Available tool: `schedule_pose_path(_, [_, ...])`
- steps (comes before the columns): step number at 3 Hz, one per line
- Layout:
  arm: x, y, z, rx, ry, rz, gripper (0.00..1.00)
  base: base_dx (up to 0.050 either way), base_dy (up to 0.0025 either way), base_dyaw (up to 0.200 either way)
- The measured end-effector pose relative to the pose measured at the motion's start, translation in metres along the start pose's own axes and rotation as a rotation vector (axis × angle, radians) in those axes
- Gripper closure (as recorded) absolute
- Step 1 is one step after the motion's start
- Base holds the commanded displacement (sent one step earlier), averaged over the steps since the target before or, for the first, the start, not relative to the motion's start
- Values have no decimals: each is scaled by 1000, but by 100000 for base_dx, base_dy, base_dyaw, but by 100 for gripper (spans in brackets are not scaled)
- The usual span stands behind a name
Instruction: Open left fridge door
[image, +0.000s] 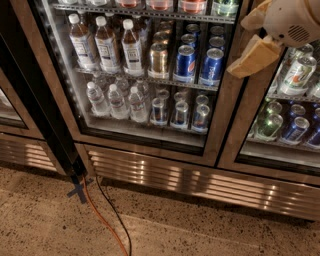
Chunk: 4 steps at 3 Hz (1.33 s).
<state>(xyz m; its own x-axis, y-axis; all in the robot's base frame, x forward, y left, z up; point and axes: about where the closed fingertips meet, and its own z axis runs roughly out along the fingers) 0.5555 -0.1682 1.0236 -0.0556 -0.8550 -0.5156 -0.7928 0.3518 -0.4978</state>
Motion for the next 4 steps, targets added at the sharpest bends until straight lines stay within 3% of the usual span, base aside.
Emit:
schedule_pose_path(1, [-17, 7, 4, 13, 56, -18, 23, 0, 0, 0])
schedule_pose_path(2, [-25, 15, -5, 93, 117, 5, 15, 0, 0, 0])
schedule_pose_path(3, [-17, 24, -19, 149, 131, 50, 17, 0, 0, 0])
schedule_pose_path(4, [-4, 34, -31, 131, 76, 121, 19, 0, 0, 0])
